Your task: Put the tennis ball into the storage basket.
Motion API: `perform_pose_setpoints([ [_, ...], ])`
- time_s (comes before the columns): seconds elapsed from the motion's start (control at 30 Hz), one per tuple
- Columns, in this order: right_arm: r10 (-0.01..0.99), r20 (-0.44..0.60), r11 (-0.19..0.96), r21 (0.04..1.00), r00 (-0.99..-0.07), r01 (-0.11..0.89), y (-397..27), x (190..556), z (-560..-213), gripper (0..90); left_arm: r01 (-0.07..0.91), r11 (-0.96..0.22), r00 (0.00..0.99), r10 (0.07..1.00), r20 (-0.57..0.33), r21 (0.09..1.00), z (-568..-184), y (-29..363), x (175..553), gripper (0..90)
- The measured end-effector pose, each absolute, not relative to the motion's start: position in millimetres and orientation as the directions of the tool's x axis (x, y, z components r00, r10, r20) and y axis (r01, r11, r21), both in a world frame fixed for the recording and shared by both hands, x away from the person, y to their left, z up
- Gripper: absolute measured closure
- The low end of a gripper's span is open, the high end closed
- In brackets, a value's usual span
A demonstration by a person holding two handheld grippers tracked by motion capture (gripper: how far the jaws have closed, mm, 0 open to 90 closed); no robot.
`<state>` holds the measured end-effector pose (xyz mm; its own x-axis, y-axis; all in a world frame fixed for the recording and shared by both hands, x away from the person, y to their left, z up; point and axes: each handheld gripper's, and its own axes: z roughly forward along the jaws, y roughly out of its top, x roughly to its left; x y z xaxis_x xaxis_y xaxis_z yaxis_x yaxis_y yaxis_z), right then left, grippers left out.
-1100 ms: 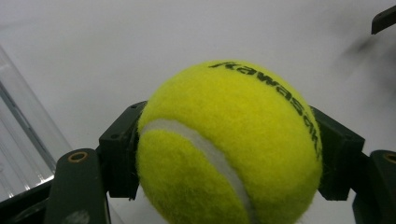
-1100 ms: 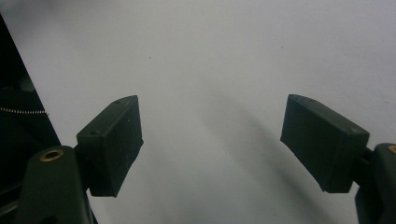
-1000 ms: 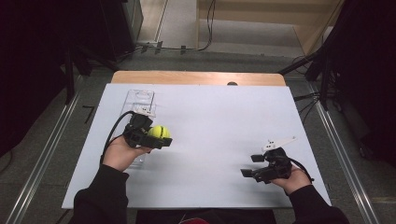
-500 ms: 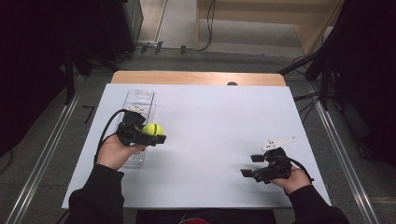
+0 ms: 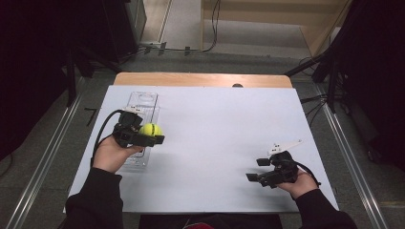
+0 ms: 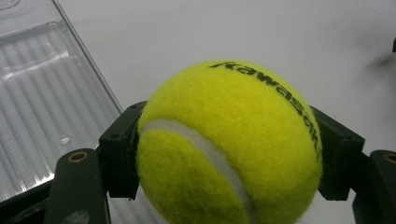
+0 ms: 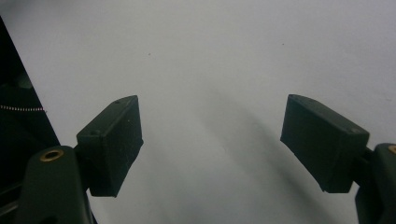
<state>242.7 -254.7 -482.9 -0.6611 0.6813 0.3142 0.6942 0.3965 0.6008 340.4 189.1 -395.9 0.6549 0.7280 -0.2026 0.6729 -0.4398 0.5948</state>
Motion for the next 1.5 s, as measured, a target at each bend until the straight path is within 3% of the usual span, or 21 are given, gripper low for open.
perform_pose_setpoints([
  [1.5, 0.683, 0.309, 0.393, 0.608, -0.661, 0.690, -253.8, 242.4, -483.1, 18.5, 0.728, -0.309, 0.500, 0.850, -0.166, 0.611, -393.5, 233.2, 350.6, 26.5],
])
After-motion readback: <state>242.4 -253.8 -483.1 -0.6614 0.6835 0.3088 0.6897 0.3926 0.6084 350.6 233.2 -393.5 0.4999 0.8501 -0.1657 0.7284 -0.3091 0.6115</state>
